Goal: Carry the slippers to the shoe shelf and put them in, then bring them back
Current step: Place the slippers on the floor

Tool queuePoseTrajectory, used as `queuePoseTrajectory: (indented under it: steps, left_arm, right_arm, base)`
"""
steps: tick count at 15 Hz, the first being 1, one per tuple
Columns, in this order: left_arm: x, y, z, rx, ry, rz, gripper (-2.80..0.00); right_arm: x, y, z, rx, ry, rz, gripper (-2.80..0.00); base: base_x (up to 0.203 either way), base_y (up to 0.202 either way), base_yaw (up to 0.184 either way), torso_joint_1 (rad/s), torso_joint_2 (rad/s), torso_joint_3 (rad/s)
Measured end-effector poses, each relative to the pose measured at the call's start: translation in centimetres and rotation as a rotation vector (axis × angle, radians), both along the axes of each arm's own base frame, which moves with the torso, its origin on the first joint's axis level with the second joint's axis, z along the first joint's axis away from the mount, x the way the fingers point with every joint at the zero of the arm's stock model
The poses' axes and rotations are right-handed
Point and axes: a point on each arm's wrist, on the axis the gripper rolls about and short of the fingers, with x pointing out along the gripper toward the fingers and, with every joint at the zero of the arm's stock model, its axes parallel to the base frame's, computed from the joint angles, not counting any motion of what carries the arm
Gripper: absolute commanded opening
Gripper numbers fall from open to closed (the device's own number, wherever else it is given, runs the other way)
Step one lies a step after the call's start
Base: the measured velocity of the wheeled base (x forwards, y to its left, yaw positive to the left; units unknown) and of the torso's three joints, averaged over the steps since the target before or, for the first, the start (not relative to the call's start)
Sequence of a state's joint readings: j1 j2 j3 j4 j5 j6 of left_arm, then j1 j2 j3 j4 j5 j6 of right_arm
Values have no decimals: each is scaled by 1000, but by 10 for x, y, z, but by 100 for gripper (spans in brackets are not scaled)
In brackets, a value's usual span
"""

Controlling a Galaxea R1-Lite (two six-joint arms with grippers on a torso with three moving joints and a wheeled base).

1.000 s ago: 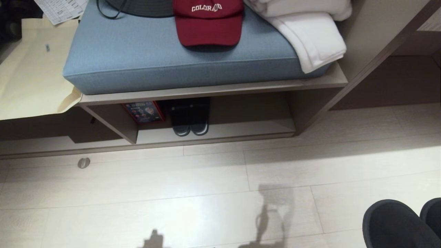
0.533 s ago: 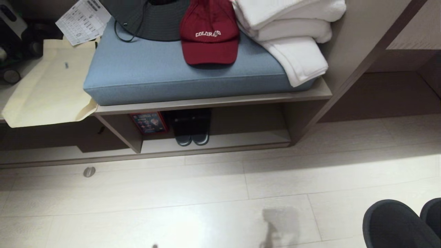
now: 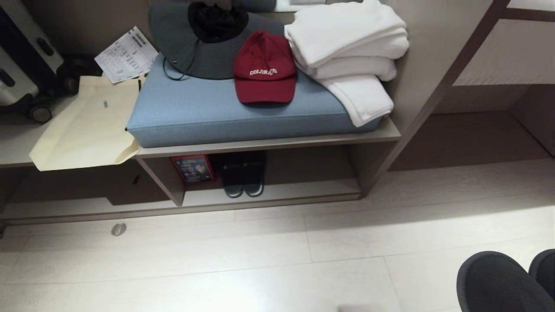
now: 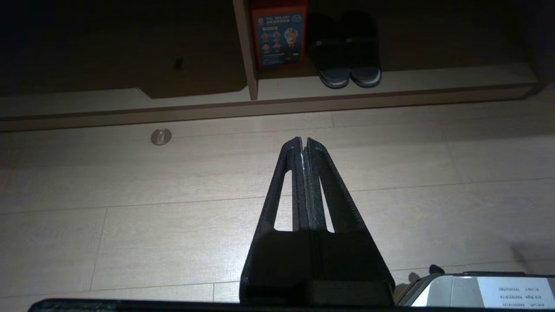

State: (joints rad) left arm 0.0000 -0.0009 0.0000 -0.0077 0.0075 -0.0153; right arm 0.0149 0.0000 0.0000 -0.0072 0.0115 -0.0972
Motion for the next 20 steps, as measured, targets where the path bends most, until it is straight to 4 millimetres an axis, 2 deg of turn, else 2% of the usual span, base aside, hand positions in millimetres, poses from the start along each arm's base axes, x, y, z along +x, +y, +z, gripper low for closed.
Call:
queuePoseTrajectory:
  steps: [20]
  left_arm:
    - [0,0,0,-4,-1,0,-280]
  right_arm:
    - [0,0,0,1,0,0,-280]
  base:
    - [0,0,0,2,2,204]
